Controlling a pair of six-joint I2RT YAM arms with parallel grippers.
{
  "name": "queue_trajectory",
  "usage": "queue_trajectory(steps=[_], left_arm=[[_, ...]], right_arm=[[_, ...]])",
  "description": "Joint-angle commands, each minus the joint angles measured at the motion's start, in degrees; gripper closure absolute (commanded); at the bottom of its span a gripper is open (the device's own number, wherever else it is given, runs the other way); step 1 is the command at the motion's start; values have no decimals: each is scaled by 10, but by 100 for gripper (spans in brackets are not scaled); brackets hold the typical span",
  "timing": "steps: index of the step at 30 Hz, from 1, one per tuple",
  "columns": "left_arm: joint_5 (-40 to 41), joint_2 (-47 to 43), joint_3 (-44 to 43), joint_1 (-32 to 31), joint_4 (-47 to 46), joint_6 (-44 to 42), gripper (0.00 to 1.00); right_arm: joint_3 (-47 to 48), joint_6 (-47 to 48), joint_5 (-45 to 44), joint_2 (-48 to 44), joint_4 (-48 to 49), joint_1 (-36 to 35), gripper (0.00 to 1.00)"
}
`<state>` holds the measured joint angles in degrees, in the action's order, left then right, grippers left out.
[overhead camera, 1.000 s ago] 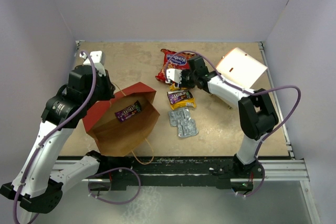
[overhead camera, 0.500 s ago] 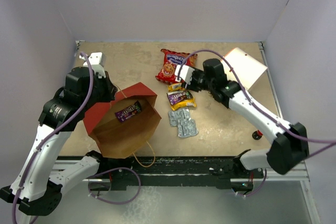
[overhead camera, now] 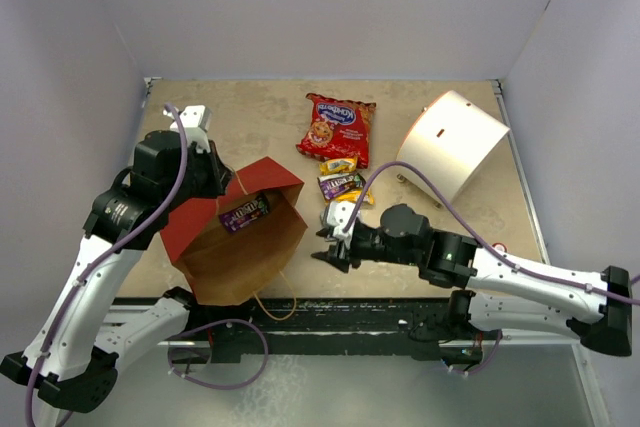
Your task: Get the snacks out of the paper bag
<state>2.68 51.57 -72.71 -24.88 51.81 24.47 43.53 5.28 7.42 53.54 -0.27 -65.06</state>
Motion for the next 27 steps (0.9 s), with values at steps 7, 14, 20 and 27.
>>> queue_trajectory(steps=[7,14,20,27], left_arm=[[-52,13,-19,-1,-38,10,100],[-47,2,-38,-1,-15,15,100],[-45,-12,-47,-1,0,11,100],[-54,-11,-55,-1,5,-8,100]], right_arm=[[178,123,-82,182,50,-161,48],[317,242,-135,393,25,-163,46],[346,286,-181,481,27,-160,44],[367,324,-202,561,20,-142,44]])
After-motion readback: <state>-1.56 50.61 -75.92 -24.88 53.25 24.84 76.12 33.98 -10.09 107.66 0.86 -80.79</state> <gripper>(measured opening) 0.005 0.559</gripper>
